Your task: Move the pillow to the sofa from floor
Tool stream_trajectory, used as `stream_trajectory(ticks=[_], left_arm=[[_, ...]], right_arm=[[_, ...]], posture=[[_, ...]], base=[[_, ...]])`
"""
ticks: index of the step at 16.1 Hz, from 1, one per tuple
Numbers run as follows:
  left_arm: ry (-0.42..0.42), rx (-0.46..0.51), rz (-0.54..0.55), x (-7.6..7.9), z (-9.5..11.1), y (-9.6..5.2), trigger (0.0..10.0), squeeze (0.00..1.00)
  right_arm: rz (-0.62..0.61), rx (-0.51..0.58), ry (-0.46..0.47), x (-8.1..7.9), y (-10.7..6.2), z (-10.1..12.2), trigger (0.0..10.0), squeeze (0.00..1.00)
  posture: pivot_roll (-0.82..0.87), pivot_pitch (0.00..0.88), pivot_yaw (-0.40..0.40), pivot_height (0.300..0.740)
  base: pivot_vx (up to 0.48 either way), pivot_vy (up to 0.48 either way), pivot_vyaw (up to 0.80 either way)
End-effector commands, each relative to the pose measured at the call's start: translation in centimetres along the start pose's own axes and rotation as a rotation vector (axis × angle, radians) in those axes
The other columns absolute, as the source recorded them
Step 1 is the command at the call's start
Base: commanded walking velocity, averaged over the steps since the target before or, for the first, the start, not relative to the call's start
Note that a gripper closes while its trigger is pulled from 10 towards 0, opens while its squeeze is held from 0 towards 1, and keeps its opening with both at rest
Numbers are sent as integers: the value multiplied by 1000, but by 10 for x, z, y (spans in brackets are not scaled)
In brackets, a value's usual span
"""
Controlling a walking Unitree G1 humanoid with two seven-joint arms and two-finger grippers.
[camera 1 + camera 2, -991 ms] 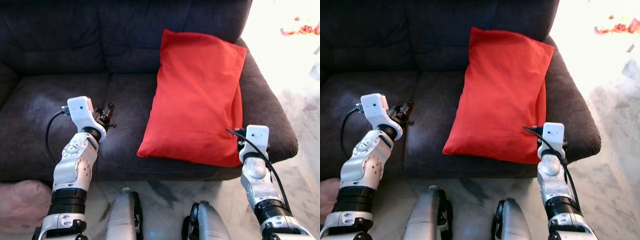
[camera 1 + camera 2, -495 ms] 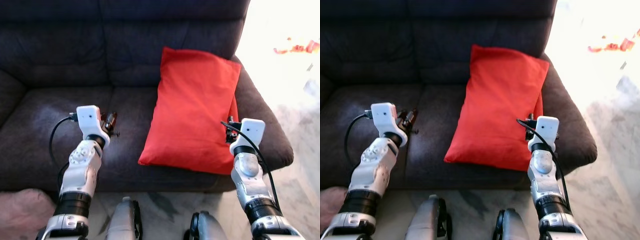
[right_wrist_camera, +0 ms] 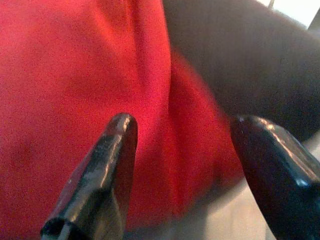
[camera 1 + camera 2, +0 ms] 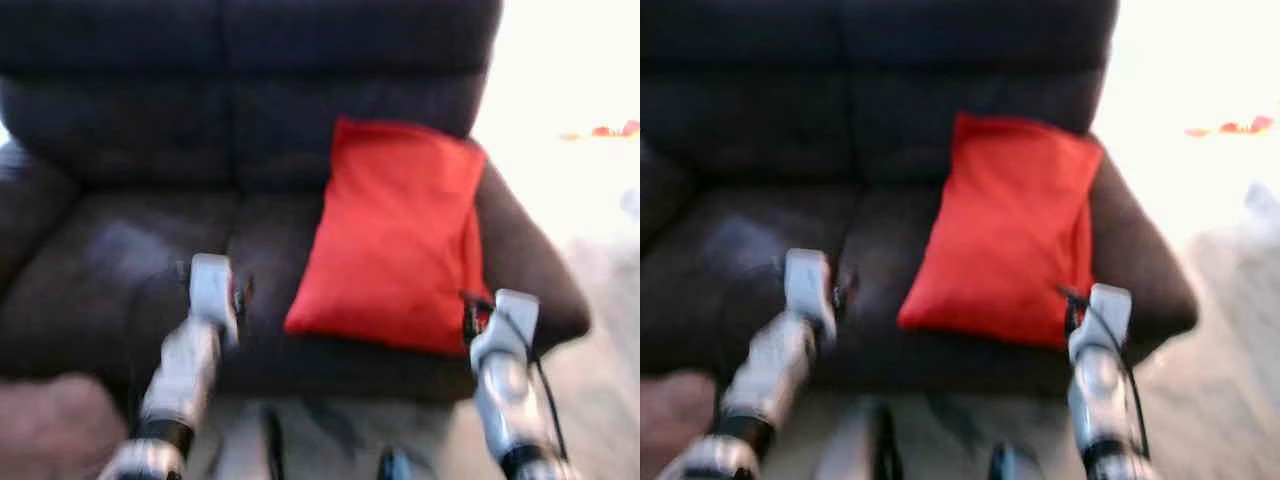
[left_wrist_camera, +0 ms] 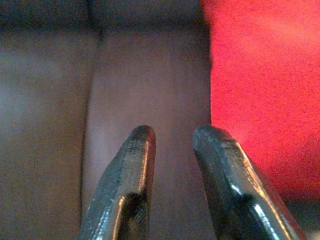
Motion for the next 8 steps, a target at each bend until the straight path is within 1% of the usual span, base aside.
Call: stream_trajectory(ticks=[1,2,3,4,5,6,7,8], left_arm=[[25,-52,31,-10,-16,-3,10000,0],[29,-71,38,-13,-22,-5,10000,0],[24,-136,57,-20,-44,-12,10000,0],[18,-177,71,-25,-57,-17,10000,0],[14,-189,75,-26,-61,-19,10000,0],[6,-238,83,-28,-73,-23,10000,0],[12,-289,96,-30,-87,-28,10000,0],[43,-336,109,-31,-100,-34,10000,0]], right_arm=[[25,-75,26,-4,-3,-19,10000,0],[32,-92,18,-5,-4,-24,10000,0],[60,-143,-7,-9,-9,-40,10000,0],[83,-166,-7,-13,-12,-47,10000,0],[99,-177,-1,-16,-15,-52,10000,0],[114,-192,2,-19,-17,-57,10000,0],[132,-210,-2,-23,-20,-63,10000,0],[155,-250,-4,-25,-27,-76,10000,0]], posture=[[38,0,-10,657],[38,0,-10,657],[39,0,-11,657],[45,0,-17,657],[47,0,-19,657],[48,0,-20,657],[43,0,-22,657],[38,4,-25,657]], base=[[0,0,0],[0,0,0],[0,0,0],[0,0,0],[0,0,0],[0,0,0],[0,0,0],[0,0,0]])
Point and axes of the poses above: a point about 5 cm out from each wrist's last joint towards the gripper, its own y axis pointing out of the wrist towards the gripper, its own z axis along the axis of the wrist's last joint, x = y × z, the point moved 6 cm from there along y, pointing out of the wrist towards the gripper, and after that the axes turned 9 degrees about -y, right-handed, at the moved point
